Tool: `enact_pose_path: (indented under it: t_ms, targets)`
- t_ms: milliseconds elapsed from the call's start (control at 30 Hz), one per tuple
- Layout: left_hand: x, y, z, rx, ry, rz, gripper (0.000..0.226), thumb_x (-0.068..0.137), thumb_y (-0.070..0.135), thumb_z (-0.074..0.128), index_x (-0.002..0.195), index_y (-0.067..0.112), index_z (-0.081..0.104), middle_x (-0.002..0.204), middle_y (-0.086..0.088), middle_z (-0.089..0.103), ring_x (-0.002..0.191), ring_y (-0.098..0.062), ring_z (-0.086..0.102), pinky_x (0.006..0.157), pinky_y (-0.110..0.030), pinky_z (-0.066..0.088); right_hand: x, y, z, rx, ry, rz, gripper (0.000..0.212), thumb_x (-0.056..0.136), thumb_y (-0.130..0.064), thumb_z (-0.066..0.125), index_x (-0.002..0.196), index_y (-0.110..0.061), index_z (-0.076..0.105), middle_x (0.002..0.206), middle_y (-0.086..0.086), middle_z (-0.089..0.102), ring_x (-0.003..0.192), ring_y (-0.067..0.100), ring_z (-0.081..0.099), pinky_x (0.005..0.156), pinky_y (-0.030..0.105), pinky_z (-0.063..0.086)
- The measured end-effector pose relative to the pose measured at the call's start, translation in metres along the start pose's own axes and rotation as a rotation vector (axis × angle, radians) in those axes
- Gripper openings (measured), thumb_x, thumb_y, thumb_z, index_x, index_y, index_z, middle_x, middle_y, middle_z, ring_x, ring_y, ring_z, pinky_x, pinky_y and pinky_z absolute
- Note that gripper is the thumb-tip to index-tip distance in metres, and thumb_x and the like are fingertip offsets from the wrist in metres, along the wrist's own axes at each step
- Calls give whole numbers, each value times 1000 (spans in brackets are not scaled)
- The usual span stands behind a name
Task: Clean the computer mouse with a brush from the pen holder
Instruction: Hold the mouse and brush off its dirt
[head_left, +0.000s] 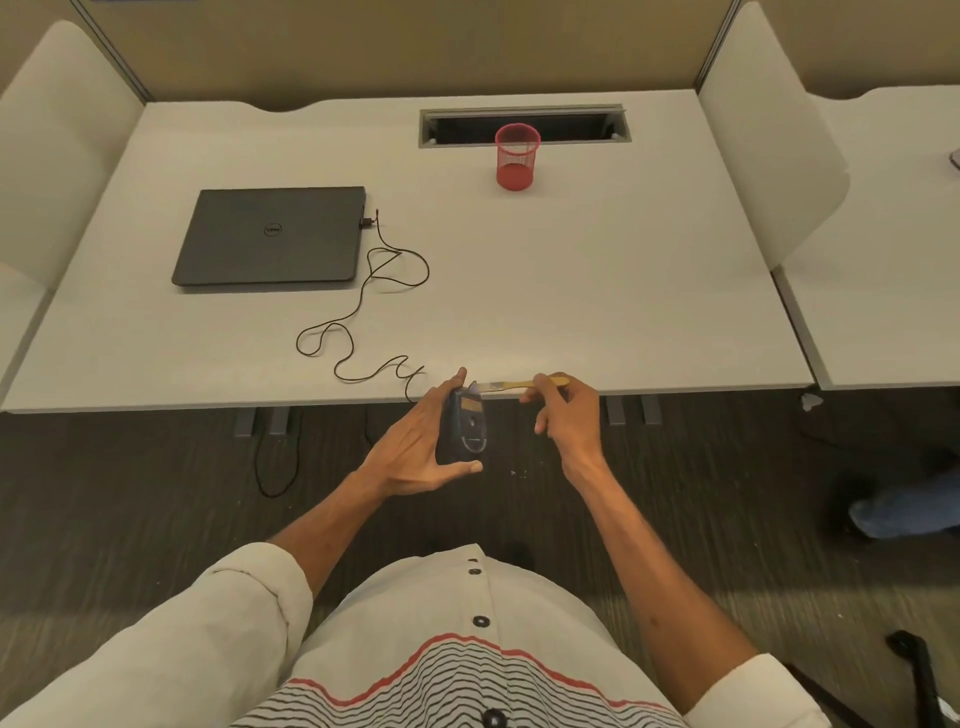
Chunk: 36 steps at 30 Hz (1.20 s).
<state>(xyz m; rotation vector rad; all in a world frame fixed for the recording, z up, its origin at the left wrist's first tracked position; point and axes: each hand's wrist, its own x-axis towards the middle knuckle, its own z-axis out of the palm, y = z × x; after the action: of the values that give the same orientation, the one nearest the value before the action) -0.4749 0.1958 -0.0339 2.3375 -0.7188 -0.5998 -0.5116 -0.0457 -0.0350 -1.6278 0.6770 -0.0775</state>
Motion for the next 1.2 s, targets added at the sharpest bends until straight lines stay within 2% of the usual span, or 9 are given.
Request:
enact_pose_path:
  t_ms: [200,300,400,500,633,767,967,1067,1200]
  targets:
    - [0,3,3,-16,0,17,131,84,64,83,171,36,-11,182,6,12,164,-23,31,133,-55,32,-6,14,2,-82,60,74,25,107,-29,67,85,-24,77,85,-4,80,52,9,59,70,23,53]
    - [-3,0,5,-21,-13,22,130,85,63,83,171,34,-11,182,7,6,167,-22,24,135,-56,28,-6,23,-8,-141,125,152,23,107,-27,67,87,-21,78,85,0,79,62,15,63,69,32,55]
    - [-5,-1,8,-21,-27,13,130,85,63,82,171,33,-11,182,6,6,167,-23,23,135,-55,27,-7,27,-15,-92,162,160,22,107,-27,68,89,-20,79,85,0,80,58,13,60,65,21,50]
    - [-7,-2,10,-20,-42,13,130,86,63,82,171,33,-11,182,7,7,167,-21,23,136,-53,26,-9,20,-11,25,85,82,18,107,-29,67,95,-21,79,86,-4,82,47,7,55,60,12,51]
    - [-8,-2,12,-9,-50,31,129,86,64,81,171,34,-10,182,9,5,167,-22,23,136,-52,27,-14,13,3,50,-80,-26,17,107,-30,68,100,-19,80,90,-1,82,46,9,54,55,17,52]
    - [-9,-2,11,-20,-44,33,129,85,67,80,171,36,-12,182,5,10,166,-23,26,135,-51,27,-18,22,8,-23,-36,28,20,107,-32,68,97,-18,80,85,-8,80,50,3,57,57,14,54]
    - [-12,-5,11,-34,-36,18,129,85,64,82,171,35,-10,182,5,11,166,-23,27,135,-56,28,-16,34,-9,-122,89,135,23,107,-29,68,89,-19,79,87,4,79,63,17,63,67,35,58]
    - [-12,-6,10,-38,-35,6,129,86,64,81,171,36,-11,182,3,11,165,-24,27,134,-57,29,-15,31,-11,-39,94,111,19,106,-28,69,93,-20,79,83,-1,80,56,10,60,60,26,56]
    - [-12,-4,11,-34,-38,4,130,85,69,78,170,38,-14,182,4,8,166,-24,25,135,-57,27,-20,25,-3,87,-46,36,14,105,-28,71,101,-19,80,88,0,83,47,7,54,51,18,50]
